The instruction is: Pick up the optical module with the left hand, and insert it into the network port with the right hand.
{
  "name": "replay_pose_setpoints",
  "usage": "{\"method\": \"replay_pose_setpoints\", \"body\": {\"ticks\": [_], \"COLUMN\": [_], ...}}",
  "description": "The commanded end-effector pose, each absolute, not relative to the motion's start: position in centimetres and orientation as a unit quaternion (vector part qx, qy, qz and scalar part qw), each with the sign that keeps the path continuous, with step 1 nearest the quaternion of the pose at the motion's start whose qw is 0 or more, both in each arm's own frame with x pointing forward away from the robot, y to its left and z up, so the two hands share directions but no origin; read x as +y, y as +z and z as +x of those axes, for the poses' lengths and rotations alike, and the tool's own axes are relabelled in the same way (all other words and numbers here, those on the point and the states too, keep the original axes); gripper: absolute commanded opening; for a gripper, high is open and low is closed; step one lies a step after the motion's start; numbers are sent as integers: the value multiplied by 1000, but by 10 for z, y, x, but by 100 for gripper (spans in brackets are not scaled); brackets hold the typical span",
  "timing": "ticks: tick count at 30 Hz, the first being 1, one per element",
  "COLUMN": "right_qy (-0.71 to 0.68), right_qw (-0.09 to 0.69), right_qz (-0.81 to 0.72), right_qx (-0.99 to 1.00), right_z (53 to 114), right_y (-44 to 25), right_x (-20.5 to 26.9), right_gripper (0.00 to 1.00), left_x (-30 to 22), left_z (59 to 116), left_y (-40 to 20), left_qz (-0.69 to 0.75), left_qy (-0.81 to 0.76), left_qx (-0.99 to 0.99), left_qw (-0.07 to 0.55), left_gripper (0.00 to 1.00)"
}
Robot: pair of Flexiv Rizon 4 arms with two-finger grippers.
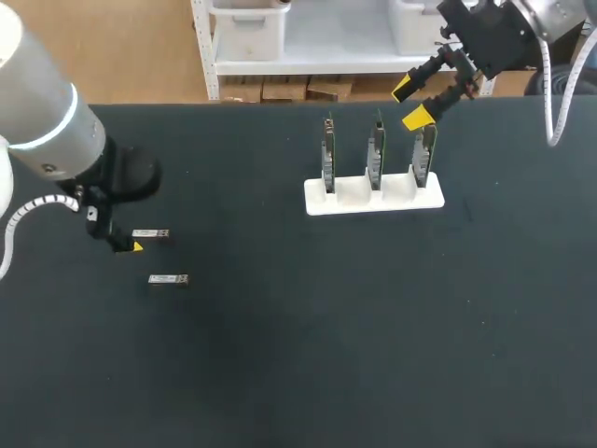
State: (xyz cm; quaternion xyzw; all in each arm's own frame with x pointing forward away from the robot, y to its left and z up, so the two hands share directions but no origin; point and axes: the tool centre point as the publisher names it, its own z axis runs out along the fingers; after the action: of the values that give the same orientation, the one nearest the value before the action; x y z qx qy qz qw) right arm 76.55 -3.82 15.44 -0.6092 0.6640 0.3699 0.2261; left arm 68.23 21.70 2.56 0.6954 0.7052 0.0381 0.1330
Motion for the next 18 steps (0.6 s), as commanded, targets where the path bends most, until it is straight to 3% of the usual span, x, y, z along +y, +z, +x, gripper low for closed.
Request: {"method": "replay_pose_setpoints", "body": {"ticks": [1, 18], "right_qy": [367, 367], "right_qw": [229, 229], "right_qz": [-608, -608], "right_qx": [665, 665], "right_z": [762, 762], "right_y": [154, 154], "right_x": [-38, -38], "right_gripper": [100, 100], "left_x": [218, 215], "left_z": [685, 687], "left_y": [24, 10], "left_qz": [693, 701], "left_qy": [40, 54], "left_qx": [708, 704], "left_qw": [126, 103], "left_gripper": [100, 100]}}
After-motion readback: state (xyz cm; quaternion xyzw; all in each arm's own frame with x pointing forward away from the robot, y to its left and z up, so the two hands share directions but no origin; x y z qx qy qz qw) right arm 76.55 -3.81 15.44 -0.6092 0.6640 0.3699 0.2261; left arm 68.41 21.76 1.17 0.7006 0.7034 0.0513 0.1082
